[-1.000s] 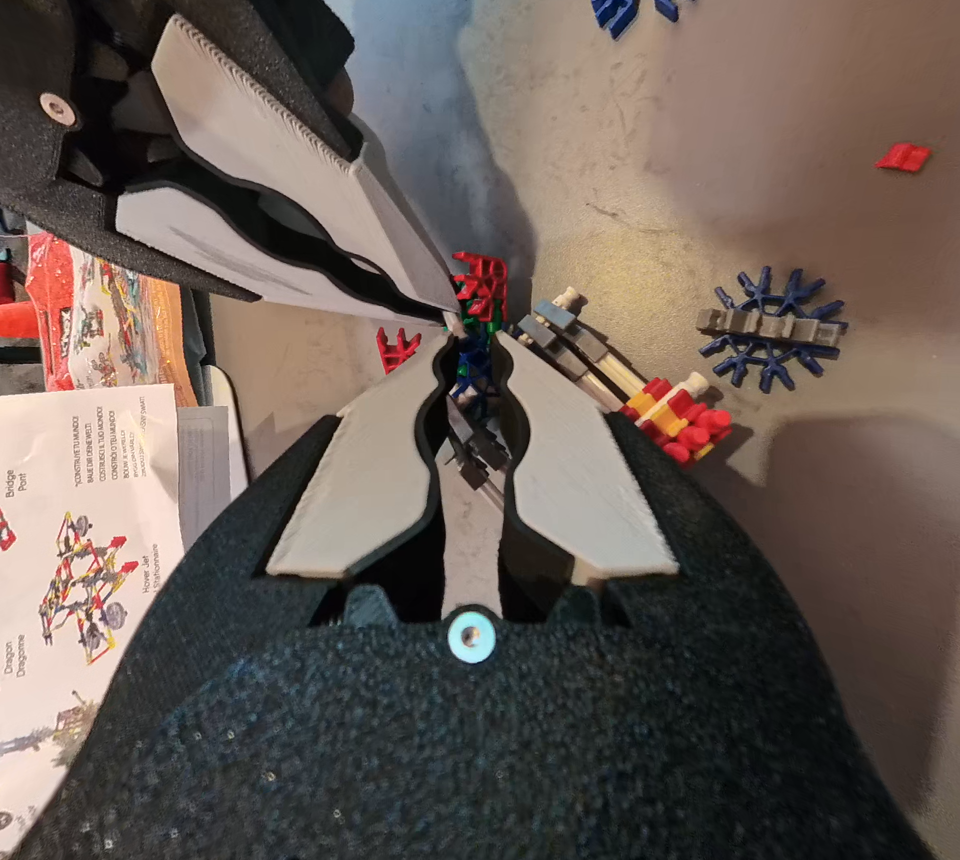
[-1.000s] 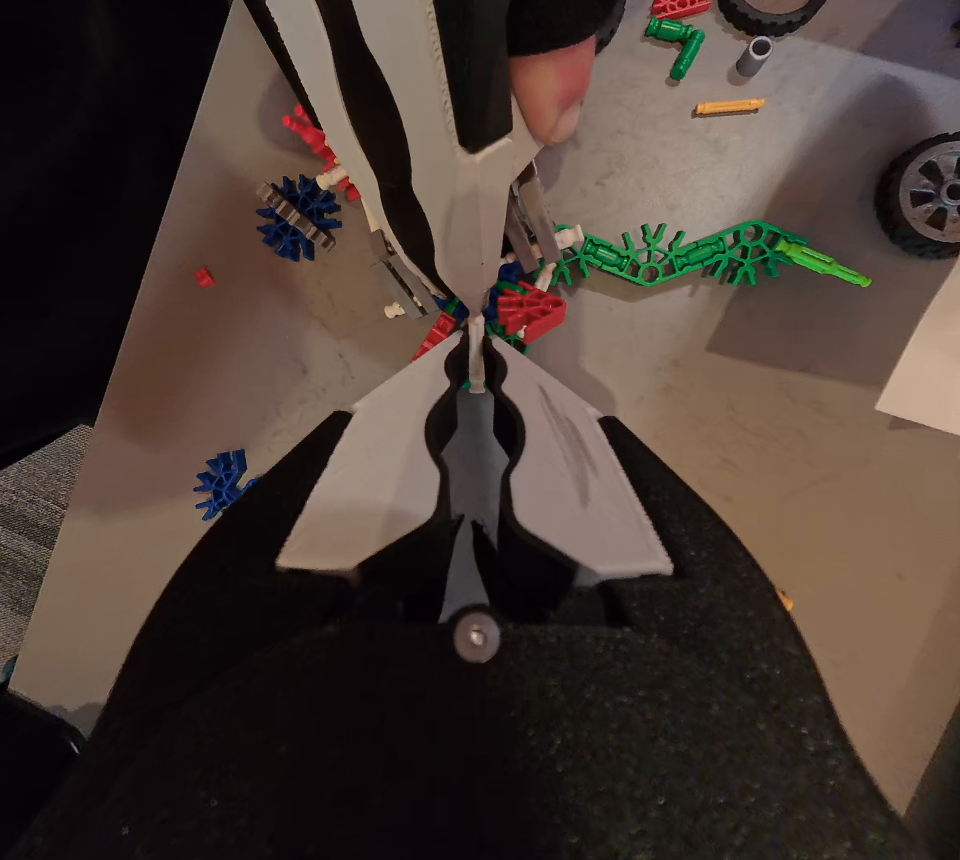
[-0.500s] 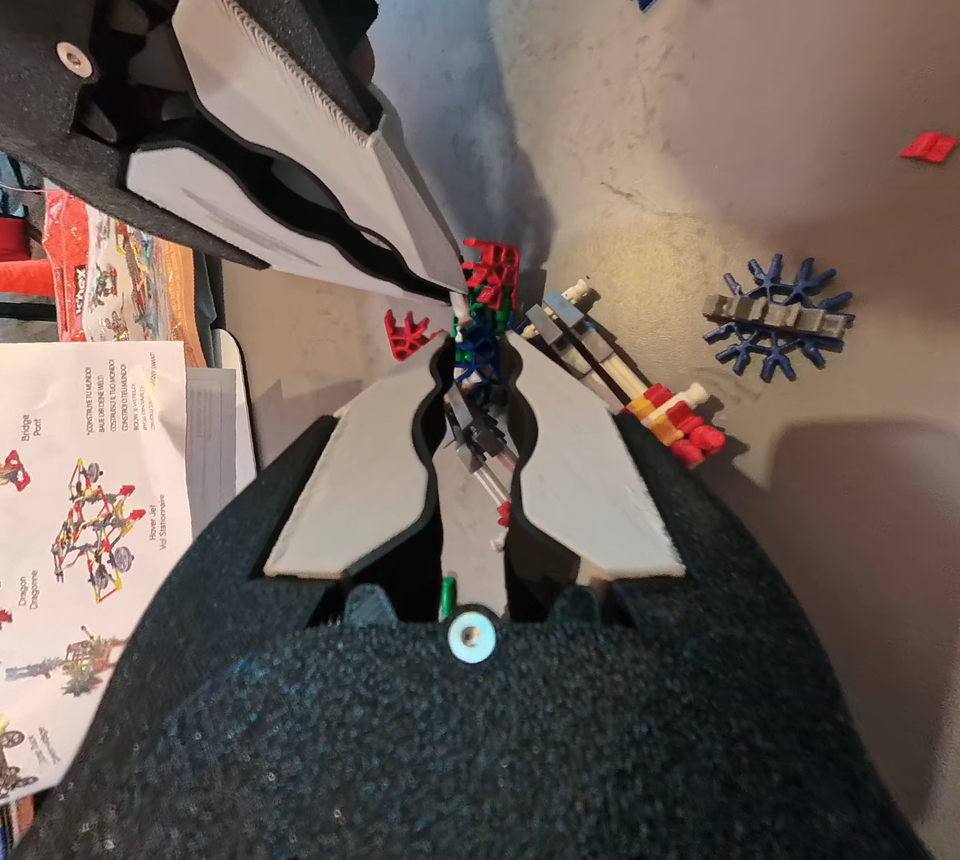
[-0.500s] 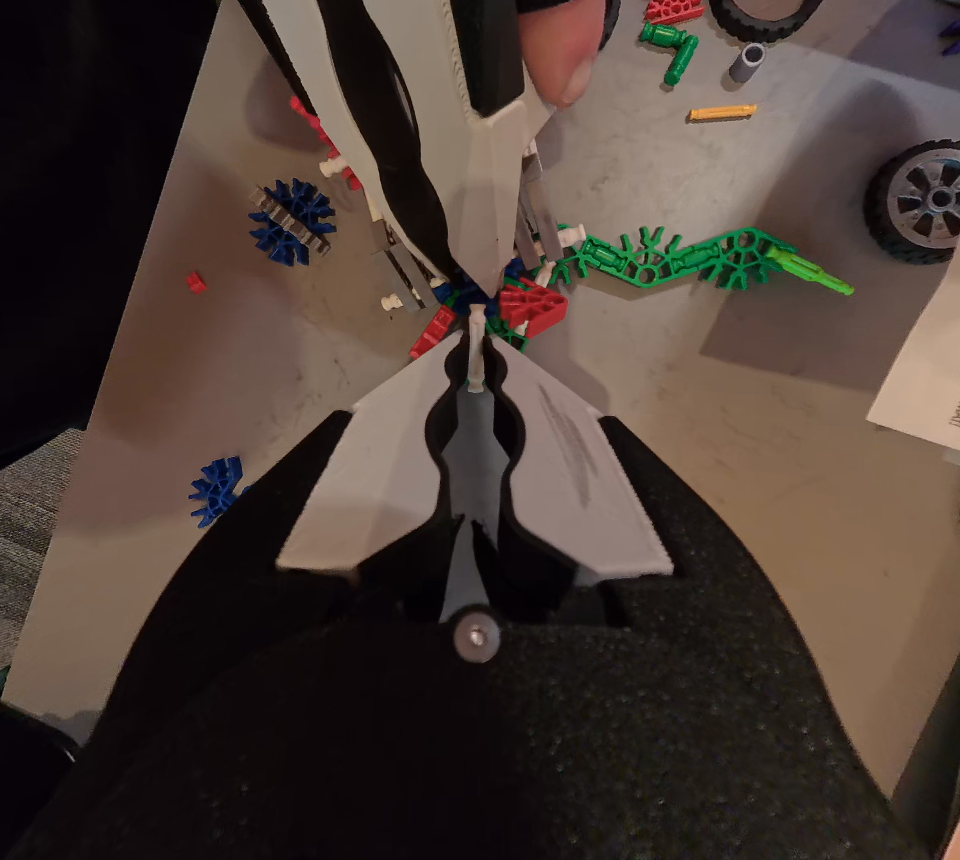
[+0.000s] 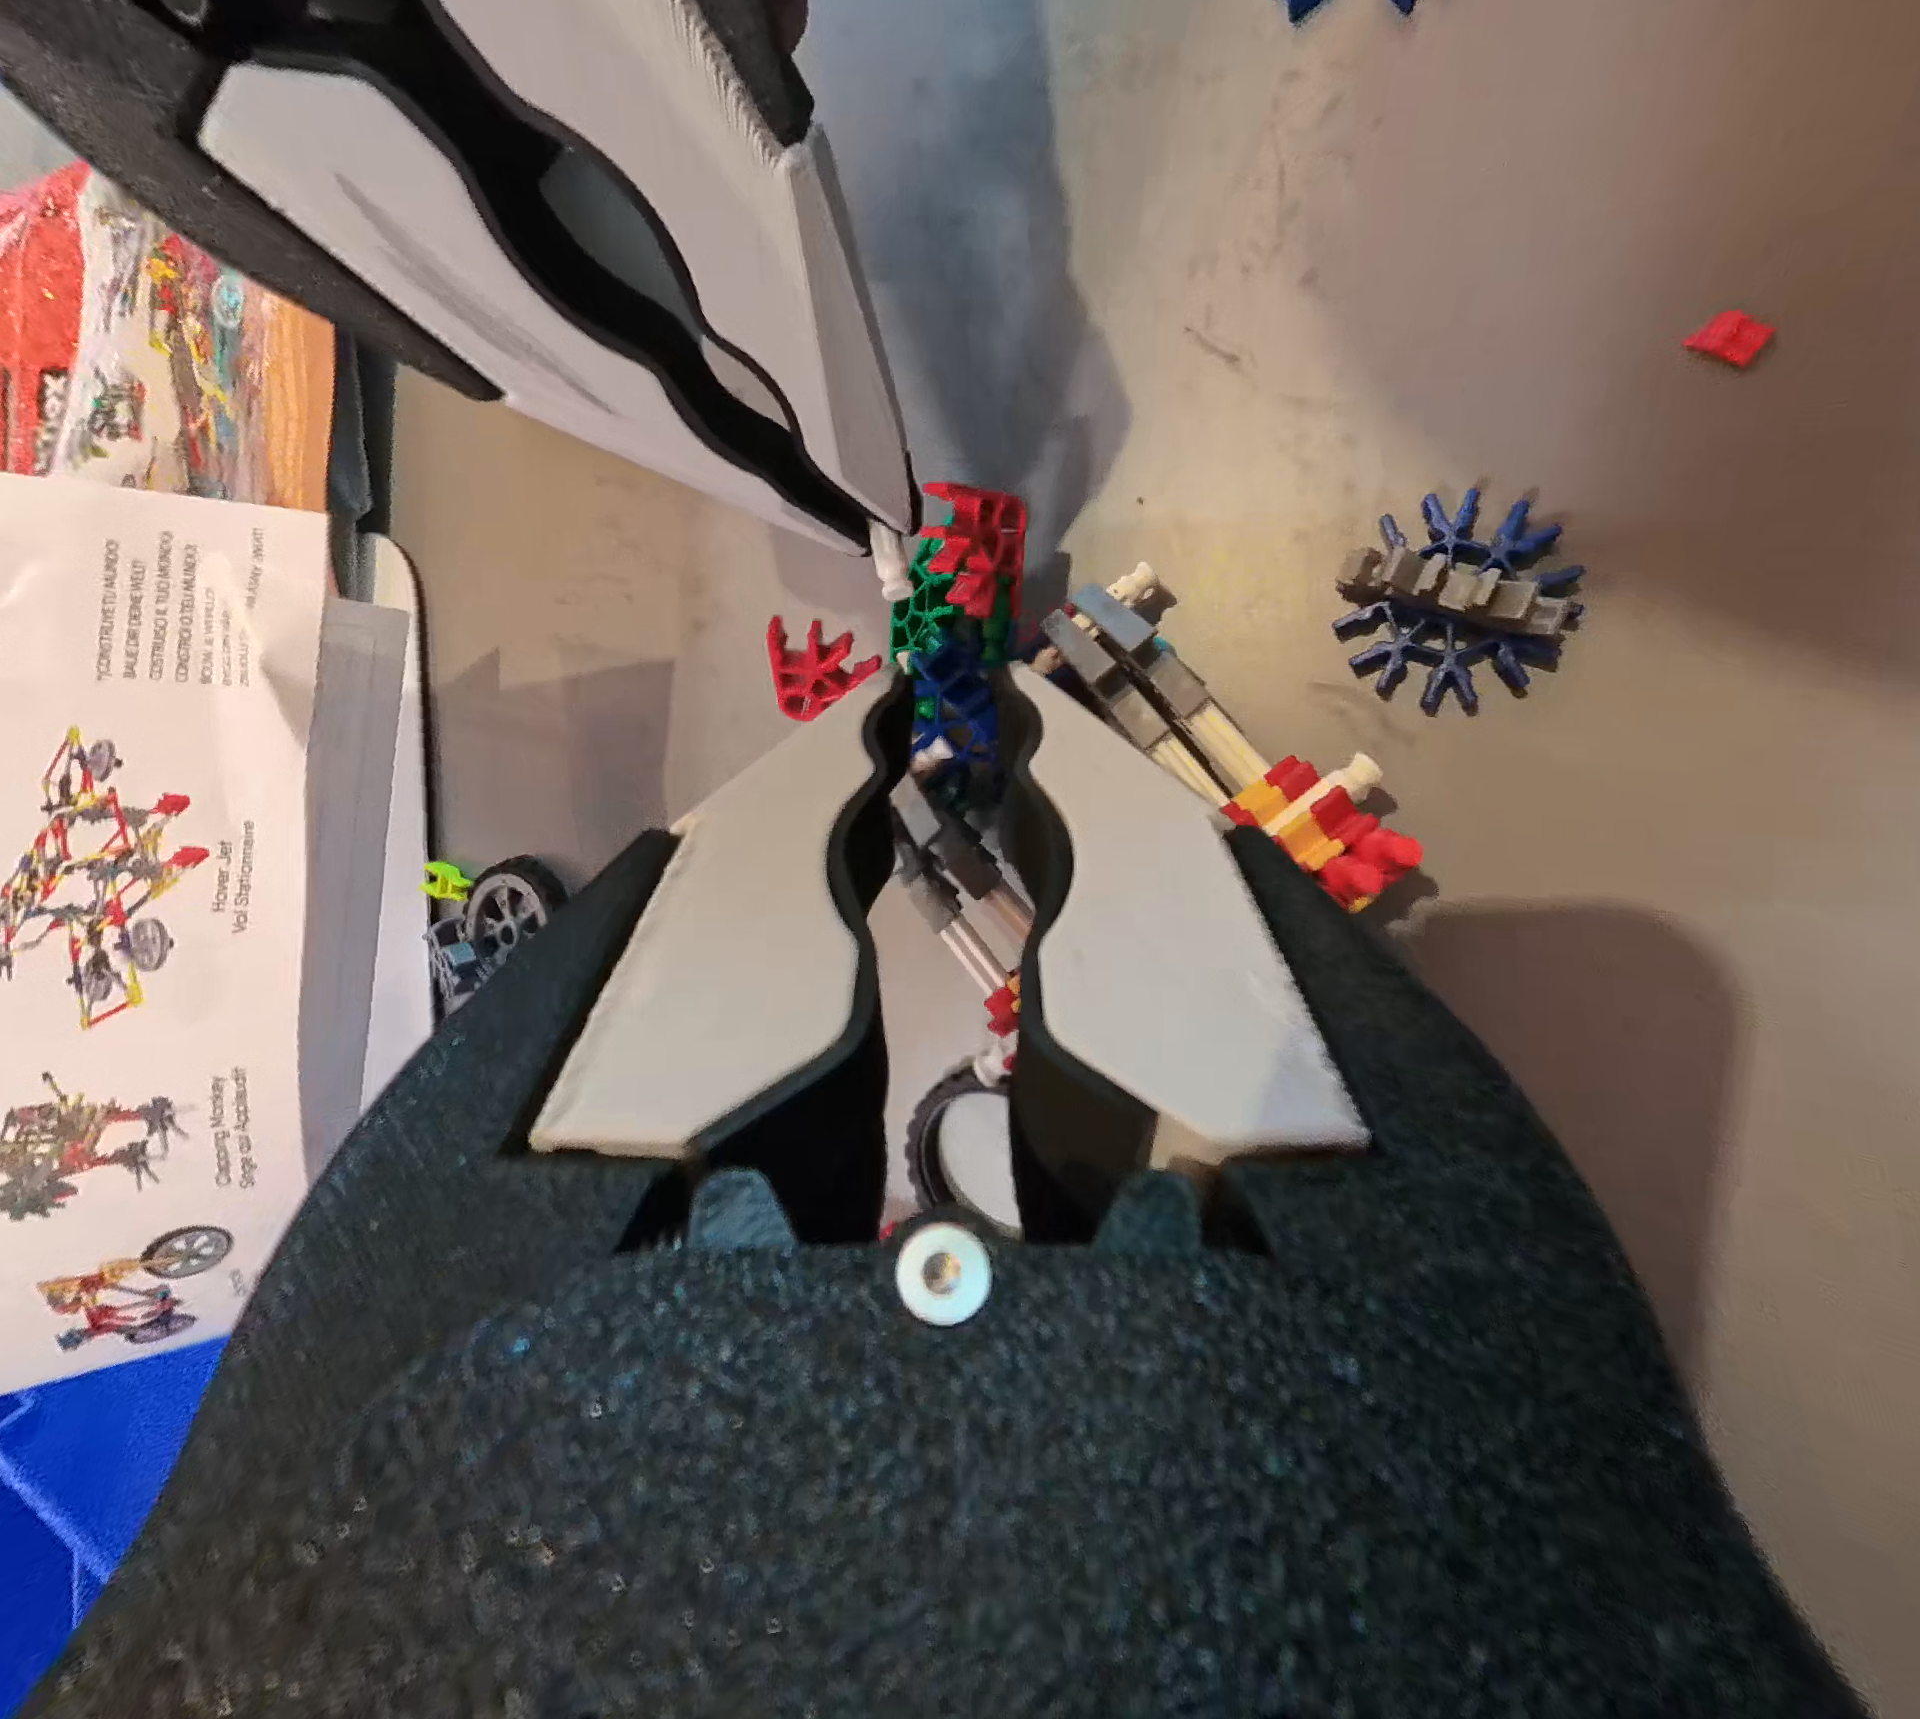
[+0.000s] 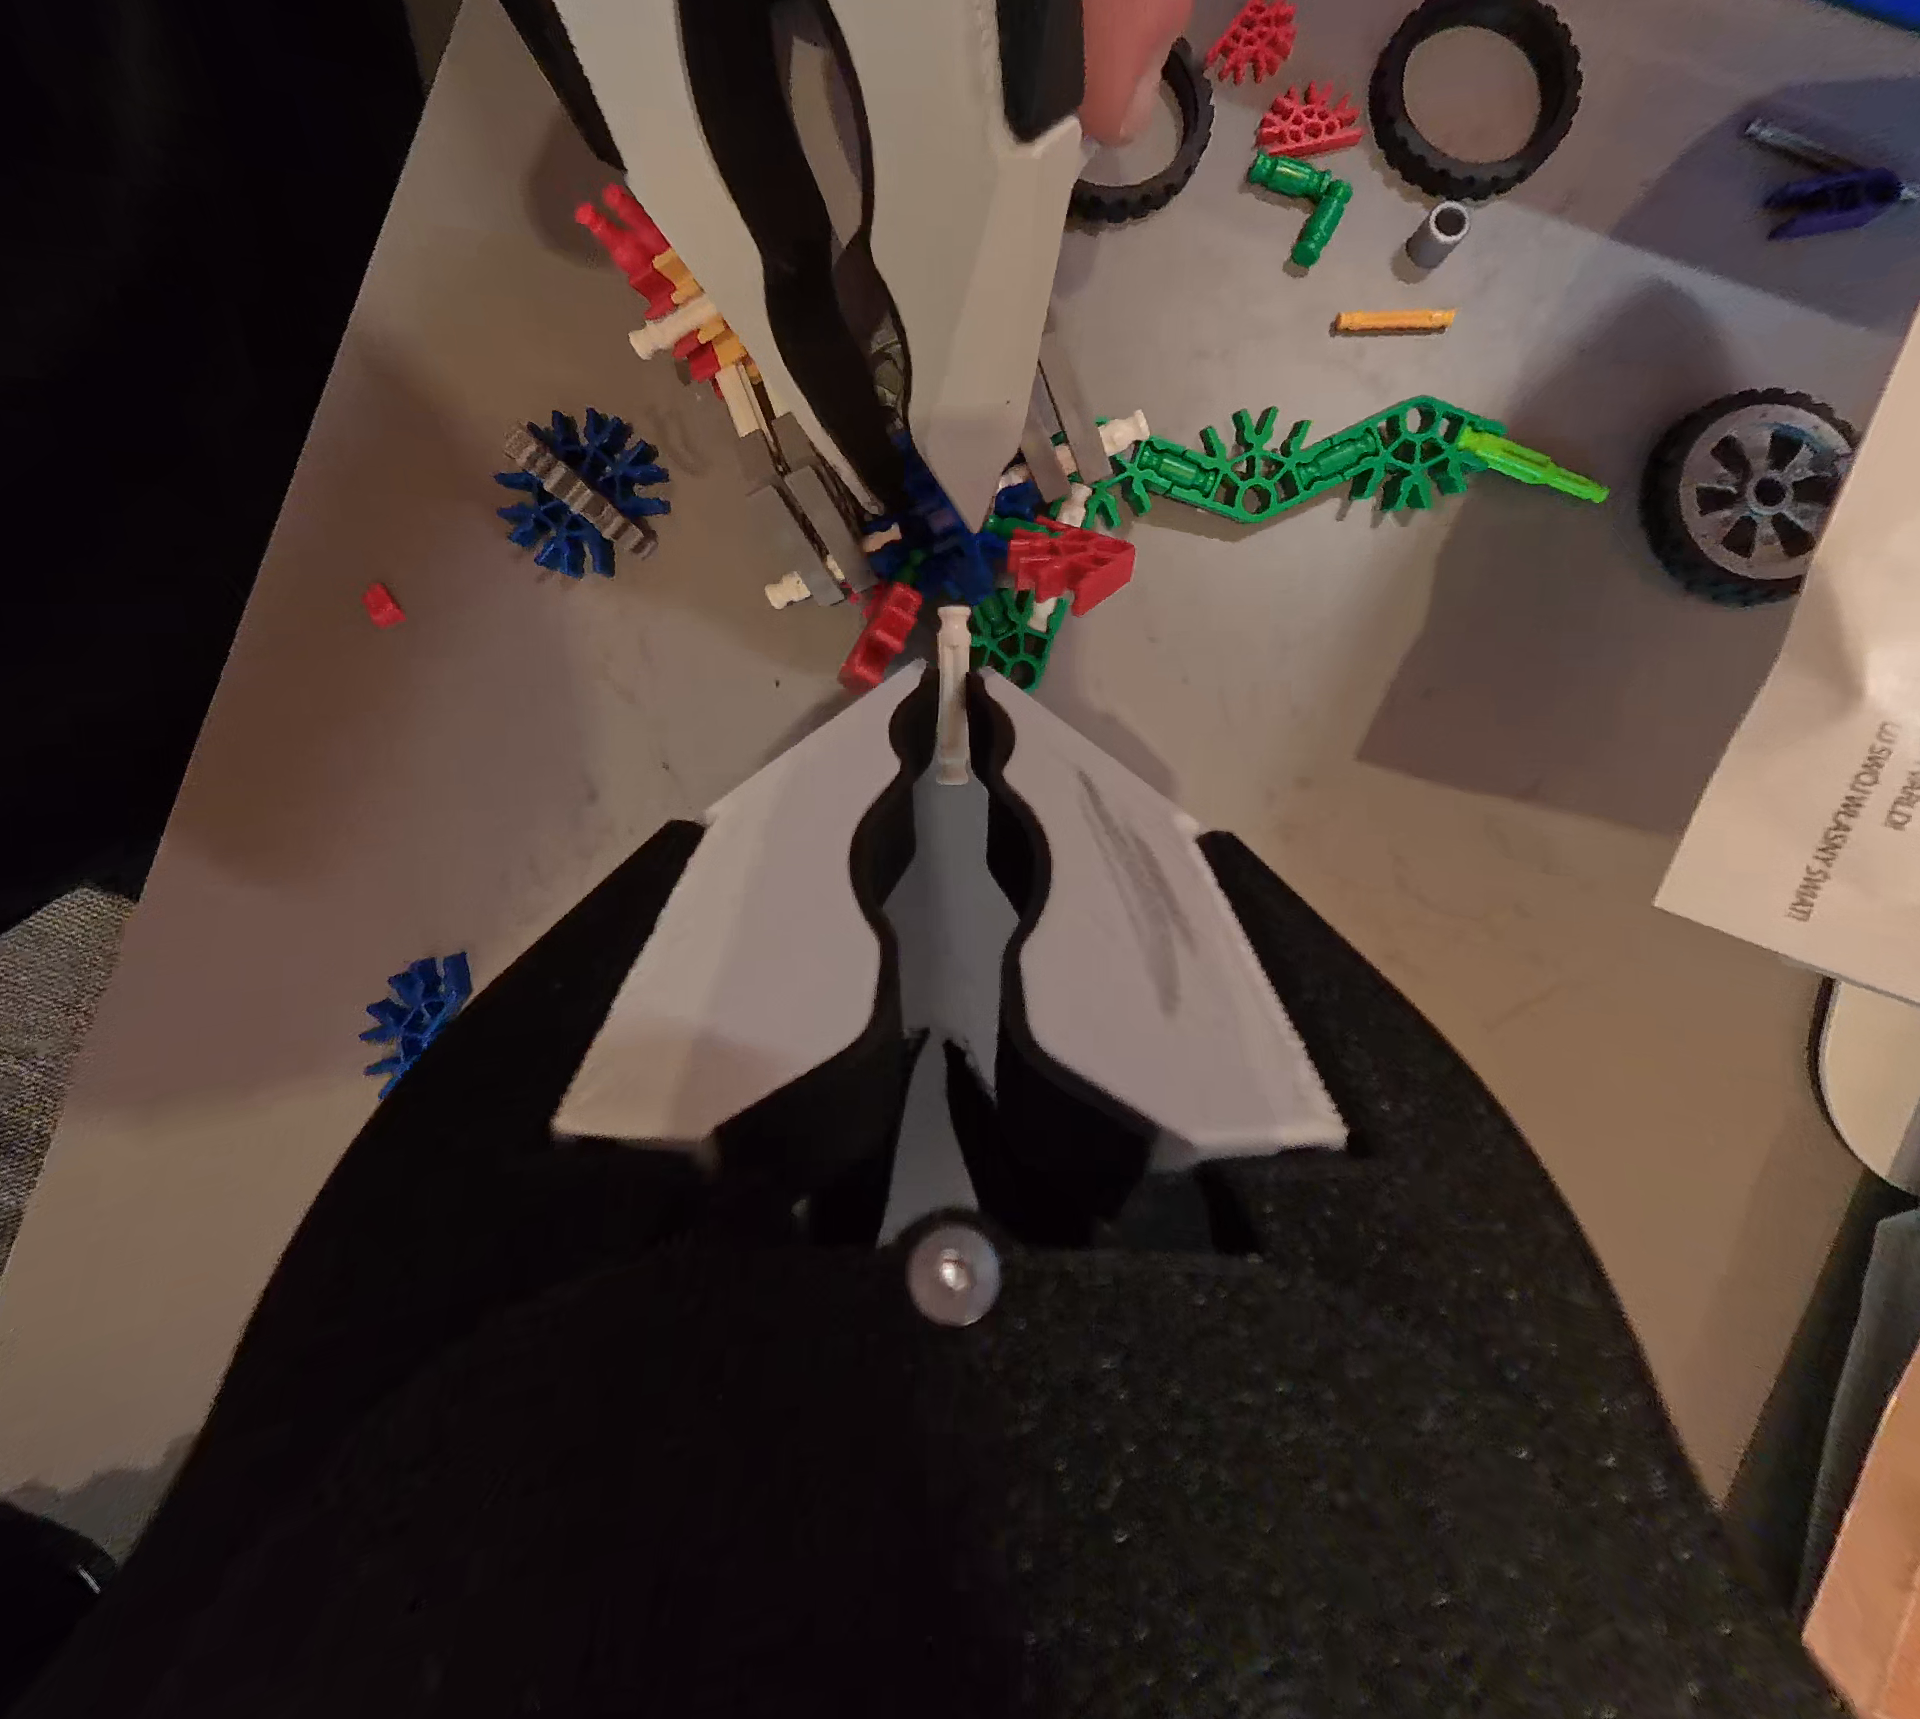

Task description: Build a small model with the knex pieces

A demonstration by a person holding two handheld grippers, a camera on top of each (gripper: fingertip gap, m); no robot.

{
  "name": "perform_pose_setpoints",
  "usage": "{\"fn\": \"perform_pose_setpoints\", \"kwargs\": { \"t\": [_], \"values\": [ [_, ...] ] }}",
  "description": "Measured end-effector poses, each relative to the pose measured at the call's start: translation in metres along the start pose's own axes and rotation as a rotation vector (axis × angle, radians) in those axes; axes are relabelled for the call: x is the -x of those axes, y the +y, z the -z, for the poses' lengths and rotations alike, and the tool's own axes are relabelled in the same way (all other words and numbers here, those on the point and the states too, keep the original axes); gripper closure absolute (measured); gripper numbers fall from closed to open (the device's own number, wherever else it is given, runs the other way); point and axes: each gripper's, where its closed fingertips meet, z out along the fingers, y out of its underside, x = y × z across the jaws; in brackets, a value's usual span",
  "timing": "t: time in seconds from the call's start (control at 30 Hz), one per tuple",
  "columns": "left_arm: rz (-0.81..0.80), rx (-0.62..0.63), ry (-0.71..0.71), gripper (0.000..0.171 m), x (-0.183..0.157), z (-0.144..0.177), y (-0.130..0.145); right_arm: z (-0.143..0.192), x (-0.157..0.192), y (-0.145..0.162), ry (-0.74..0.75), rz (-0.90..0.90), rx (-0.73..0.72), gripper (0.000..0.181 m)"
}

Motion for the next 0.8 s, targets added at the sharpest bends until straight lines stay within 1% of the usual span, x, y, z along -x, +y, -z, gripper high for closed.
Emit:
{"fn": "perform_pose_setpoints", "kwargs": {
  "t": [0.1, 0.27, 0.4, 0.47, 0.63, 0.8],
  "values": [
    [0.005, 0.016, 0.010, 0.156, -0.003, -0.001, 0.001, -0.003, 0.001, -0.001, 0.012, 0.011, 0.011, 0.177],
    [0.068, -0.029, 0.010, 0.155, 0.003, 0.013, -0.010, -0.006, 0.001, 0.000, 0.018, 0.012, 0.021, 0.177],
    [0.098, 0.067, 0.032, 0.156, -0.005, 0.008, 0.003, -0.004, 0.000, -0.001, 0.020, 0.013, 0.013, 0.177],
    [0.117, 0.095, 0.019, 0.155, -0.005, 0.004, 0.009, -0.005, 0.000, -0.002, 0.020, 0.017, 0.011, 0.177],
    [0.116, 0.107, 0.024, 0.162, -0.008, -0.003, 0.012, -0.009, 0.001, -0.004, 0.026, 0.027, 0.015, 0.177],
    [0.102, 0.103, 0.024, 0.164, -0.004, -0.006, 0.010, -0.010, 0.002, -0.003, 0.029, 0.031, 0.026, 0.177]
  ]
}}
